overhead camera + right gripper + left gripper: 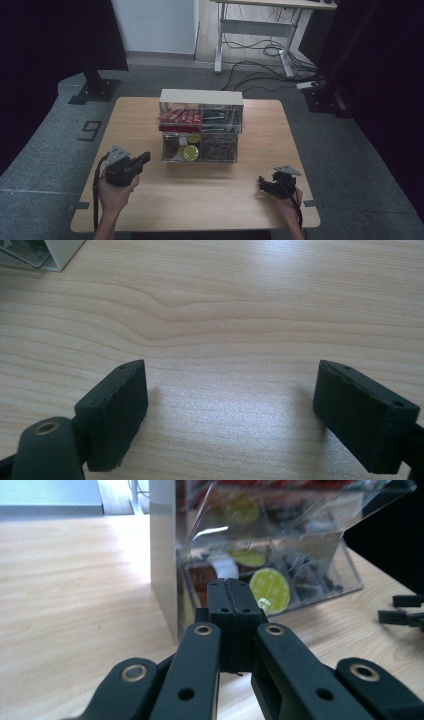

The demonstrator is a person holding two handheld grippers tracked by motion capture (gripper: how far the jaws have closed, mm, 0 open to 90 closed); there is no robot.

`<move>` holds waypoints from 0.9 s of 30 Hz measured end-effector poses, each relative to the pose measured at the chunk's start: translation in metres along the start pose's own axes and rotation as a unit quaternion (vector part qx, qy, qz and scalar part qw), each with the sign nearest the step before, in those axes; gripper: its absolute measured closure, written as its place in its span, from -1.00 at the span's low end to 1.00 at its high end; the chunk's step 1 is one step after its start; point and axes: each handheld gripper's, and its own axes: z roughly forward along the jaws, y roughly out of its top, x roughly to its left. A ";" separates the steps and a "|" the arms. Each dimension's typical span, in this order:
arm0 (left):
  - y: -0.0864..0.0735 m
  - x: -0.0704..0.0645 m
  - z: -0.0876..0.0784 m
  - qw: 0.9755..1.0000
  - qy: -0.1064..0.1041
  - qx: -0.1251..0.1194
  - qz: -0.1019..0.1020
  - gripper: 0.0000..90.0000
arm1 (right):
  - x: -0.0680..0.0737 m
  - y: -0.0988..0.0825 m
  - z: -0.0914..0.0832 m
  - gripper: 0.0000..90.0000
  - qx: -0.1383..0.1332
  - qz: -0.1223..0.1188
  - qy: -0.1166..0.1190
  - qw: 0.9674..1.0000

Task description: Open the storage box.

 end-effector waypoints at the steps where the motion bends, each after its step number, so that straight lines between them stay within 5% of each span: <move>1: 0.003 -0.001 0.000 1.000 -0.003 -0.002 0.000 1.00 | 0.000 0.000 0.000 -0.67 0.000 0.000 0.000 1.000; 27: 0.052 -0.014 0.018 0.998 -0.052 0.003 0.019 1.00 | 0.000 0.000 -0.001 -0.66 0.000 0.001 0.000 1.000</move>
